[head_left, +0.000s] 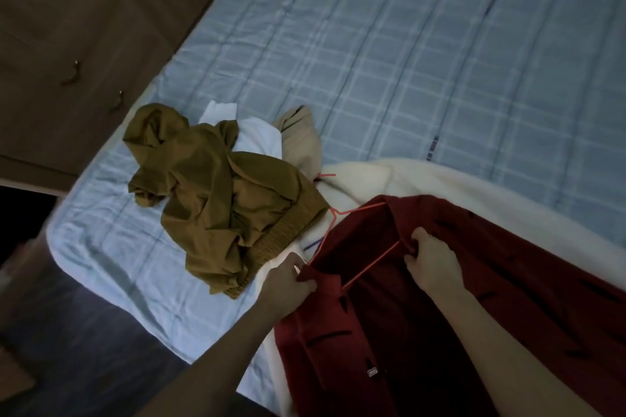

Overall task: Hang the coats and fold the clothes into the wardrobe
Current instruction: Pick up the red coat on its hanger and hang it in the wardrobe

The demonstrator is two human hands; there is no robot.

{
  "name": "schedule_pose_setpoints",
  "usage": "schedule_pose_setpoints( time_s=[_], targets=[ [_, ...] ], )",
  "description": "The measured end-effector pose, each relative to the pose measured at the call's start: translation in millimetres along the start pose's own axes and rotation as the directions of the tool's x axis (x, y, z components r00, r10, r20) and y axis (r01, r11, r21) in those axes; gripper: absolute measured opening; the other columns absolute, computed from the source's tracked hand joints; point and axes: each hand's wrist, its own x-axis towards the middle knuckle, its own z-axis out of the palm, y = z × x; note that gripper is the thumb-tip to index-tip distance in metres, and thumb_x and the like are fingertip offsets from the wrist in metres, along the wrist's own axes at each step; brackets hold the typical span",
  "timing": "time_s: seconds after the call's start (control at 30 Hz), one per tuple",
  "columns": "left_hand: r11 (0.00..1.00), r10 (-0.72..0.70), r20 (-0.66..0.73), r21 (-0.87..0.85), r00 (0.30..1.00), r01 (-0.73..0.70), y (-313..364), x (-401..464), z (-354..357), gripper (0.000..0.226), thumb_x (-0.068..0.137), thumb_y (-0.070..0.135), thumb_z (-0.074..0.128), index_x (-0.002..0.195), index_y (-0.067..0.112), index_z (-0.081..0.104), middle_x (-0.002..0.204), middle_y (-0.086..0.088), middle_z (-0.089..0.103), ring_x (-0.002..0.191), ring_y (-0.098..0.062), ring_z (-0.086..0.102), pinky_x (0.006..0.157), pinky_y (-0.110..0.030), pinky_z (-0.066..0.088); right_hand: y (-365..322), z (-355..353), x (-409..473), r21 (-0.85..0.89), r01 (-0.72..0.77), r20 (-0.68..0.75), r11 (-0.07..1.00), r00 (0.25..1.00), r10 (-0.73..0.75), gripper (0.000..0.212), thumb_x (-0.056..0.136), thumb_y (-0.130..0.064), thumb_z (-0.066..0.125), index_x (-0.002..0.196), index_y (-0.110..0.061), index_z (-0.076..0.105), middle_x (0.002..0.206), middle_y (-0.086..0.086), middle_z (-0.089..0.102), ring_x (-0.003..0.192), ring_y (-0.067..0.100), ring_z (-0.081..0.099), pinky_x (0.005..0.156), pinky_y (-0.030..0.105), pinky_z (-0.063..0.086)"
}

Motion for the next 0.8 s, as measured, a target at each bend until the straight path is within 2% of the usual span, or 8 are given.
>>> schedule_pose_setpoints(
  time_s=[0.1, 0.17, 0.33, 0.43, 0.53, 0.63, 0.73, 0.8],
  targets=[
    [0.972, -0.018, 0.268, -0.221, 0.963, 0.080, 20.0, -8.9, -16.3, 0.024, 0.059, 0.027, 0.069, 0.077, 0.015, 0.057, 0.068, -0.003, 0.061, 0.063, -0.016, 0.055, 0.061, -0.024, 0.041, -3.0, -5.6, -20.5, 0.038, 0.039, -0.007, 0.999, 0.999, -0.038, 0.018, 0.085, -0.024, 0.063, 0.089, -0.023, 0.045, 0.084, 0.002, 0.060, 0.082, 0.028, 0.062, 0.069, 0.038, 0.051],
    [0.929, 0.021, 0.387, -0.349, 0.922, 0.125, 34.5, -17.8, -27.4, 0.015, 0.061, 0.017, 0.066, 0.075, 0.017, 0.059, 0.068, -0.006, 0.061, 0.062, -0.019, 0.057, 0.060, -0.025, 0.043, -4.6, -5.3, -38.0, -0.014, 0.038, 0.015, 0.999, 0.999, -0.038, 0.012, 0.088, -0.026, 0.058, 0.093, -0.024, 0.048, 0.090, 0.003, 0.061, 0.087, 0.028, 0.062, 0.070, 0.037, 0.051],
    [0.888, 0.137, 0.150, -0.457, 0.979, -0.055, 61.9, -37.6, -51.1, 0.016, 0.061, 0.007, 0.062, 0.073, 0.012, 0.054, 0.058, -0.001, 0.053, 0.056, -0.015, 0.048, 0.053, -0.024, 0.035, -10.2, -19.1, -71.0, -0.086, -0.158, 0.233, 0.984, 0.957, 0.174, 0.037, 0.091, -0.040, 0.048, 0.120, -0.018, 0.057, 0.120, 0.010, 0.062, 0.109, 0.032, 0.060, 0.091, 0.039, 0.049],
    [0.903, 0.255, -0.045, -0.347, 0.966, -0.255, 71.2, -60.1, -44.9, 0.024, 0.060, 0.010, 0.065, 0.065, 0.019, 0.044, 0.054, 0.008, 0.043, 0.052, -0.007, 0.039, 0.052, -0.026, 0.031, -38.6, -44.9, -91.9, 0.190, -0.132, 0.152, 0.973, 0.983, 0.103, 0.032, 0.092, -0.048, 0.047, 0.101, -0.022, 0.063, 0.106, 0.006, 0.067, 0.101, 0.027, 0.063, 0.088, 0.037, 0.050],
    [0.879, 0.387, -0.176, -0.224, 0.905, -0.420, 80.5, -94.3, -28.4, 0.035, 0.063, 0.002, 0.068, 0.066, 0.022, 0.040, 0.050, 0.011, 0.036, 0.049, -0.005, 0.034, 0.048, -0.019, 0.025, -81.1, -66.6, -117.6, 0.525, -0.138, 0.147, 0.840, 0.987, 0.071, 0.035, 0.089, -0.055, 0.051, 0.081, -0.023, 0.065, 0.083, 0.002, 0.070, 0.077, 0.021, 0.068, 0.072, 0.039, 0.058],
    [0.837, 0.468, -0.170, -0.228, 0.867, -0.497, 83.5, -125.6, -14.8, 0.033, 0.066, 0.009, 0.074, 0.072, 0.024, 0.046, 0.058, 0.015, 0.051, 0.053, -0.002, 0.046, 0.051, -0.015, 0.031, -112.7, -72.2, -139.5, 0.622, -0.232, 0.217, 0.748, 0.969, 0.120, 0.039, 0.084, -0.052, 0.062, 0.077, -0.014, 0.059, 0.082, 0.008, 0.066, 0.073, 0.023, 0.067, 0.056, 0.035, 0.057],
    [0.804, 0.499, -0.041, -0.350, 0.865, -0.481, 75.7, -155.1, -12.7, 0.032, 0.064, 0.029, 0.077, 0.081, 0.020, 0.051, 0.064, 0.007, 0.053, 0.059, -0.003, 0.047, 0.056, -0.016, 0.034, -115.3, -69.5, -151.9, 0.438, -0.167, 0.070, 0.883, 0.986, 0.151, 0.033, 0.080, -0.046, 0.065, 0.075, -0.016, 0.053, 0.083, 0.005, 0.066, 0.082, 0.024, 0.063, 0.074, 0.038, 0.054],
    [0.791, 0.567, 0.031, -0.301, 0.823, -0.533, 62.0, -170.8, -17.5, 0.028, 0.067, 0.025, 0.069, 0.089, 0.023, 0.053, 0.078, 0.008, 0.059, 0.076, -0.004, 0.054, 0.067, -0.015, 0.037, -110.3, -67.2, -162.6, 0.397, -0.154, 0.045, 0.905, 0.988, 0.149, 0.026, 0.079, -0.036, 0.067, 0.077, -0.016, 0.051, 0.085, 0.006, 0.065, 0.086, 0.026, 0.062, 0.078, 0.038, 0.052]
  ],
)
